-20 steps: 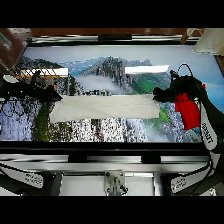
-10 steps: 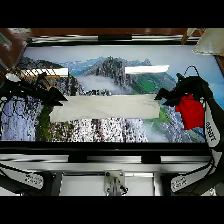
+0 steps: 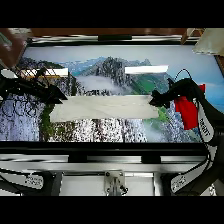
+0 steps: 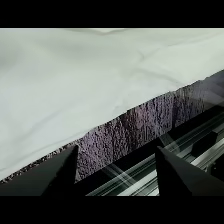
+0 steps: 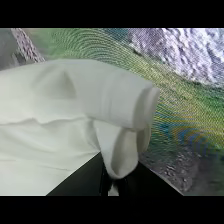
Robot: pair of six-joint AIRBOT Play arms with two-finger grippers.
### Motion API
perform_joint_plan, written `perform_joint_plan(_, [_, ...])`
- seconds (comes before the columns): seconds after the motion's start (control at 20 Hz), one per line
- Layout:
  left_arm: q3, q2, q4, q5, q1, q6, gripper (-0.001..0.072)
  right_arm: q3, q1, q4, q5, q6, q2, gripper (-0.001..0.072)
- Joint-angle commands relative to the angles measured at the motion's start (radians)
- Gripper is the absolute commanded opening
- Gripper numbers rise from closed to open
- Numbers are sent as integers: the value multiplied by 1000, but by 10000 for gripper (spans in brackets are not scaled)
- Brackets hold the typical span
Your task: Fold the shirts.
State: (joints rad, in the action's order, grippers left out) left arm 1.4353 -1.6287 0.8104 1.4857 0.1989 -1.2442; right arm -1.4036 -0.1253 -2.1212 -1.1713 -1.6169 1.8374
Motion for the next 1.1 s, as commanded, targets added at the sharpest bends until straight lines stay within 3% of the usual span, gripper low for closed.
perform_joint_plan(0.0, [1,31,0,0,-5,0,578,-2,2,-1,-24,-69,-38,67])
perform_joint_plan(0.1, [1,39,0,0,-29,-12,498,-2,-4,2,-14,-104,-106,67])
perform_joint_plan(0.2, [-4,39,0,-16,-89,-30,292,-2,-15,7,-6,-118,-193,66])
perform_joint_plan(0.25, [-15,39,0,-57,-134,-38,224,-2,-21,6,-7,-117,-242,66])
perform_joint_plan(0.5, [-85,24,-72,-419,-448,-60,41,-2,-21,5,-111,-72,-454,67])
perform_joint_plan(0.75, [-84,-11,-118,-732,-700,-60,39,-2,-21,8,-211,25,-645,66])
perform_joint_plan(1.05, [-42,-132,-278,-827,-835,-45,39,-2,-21,2,-233,123,-810,66])
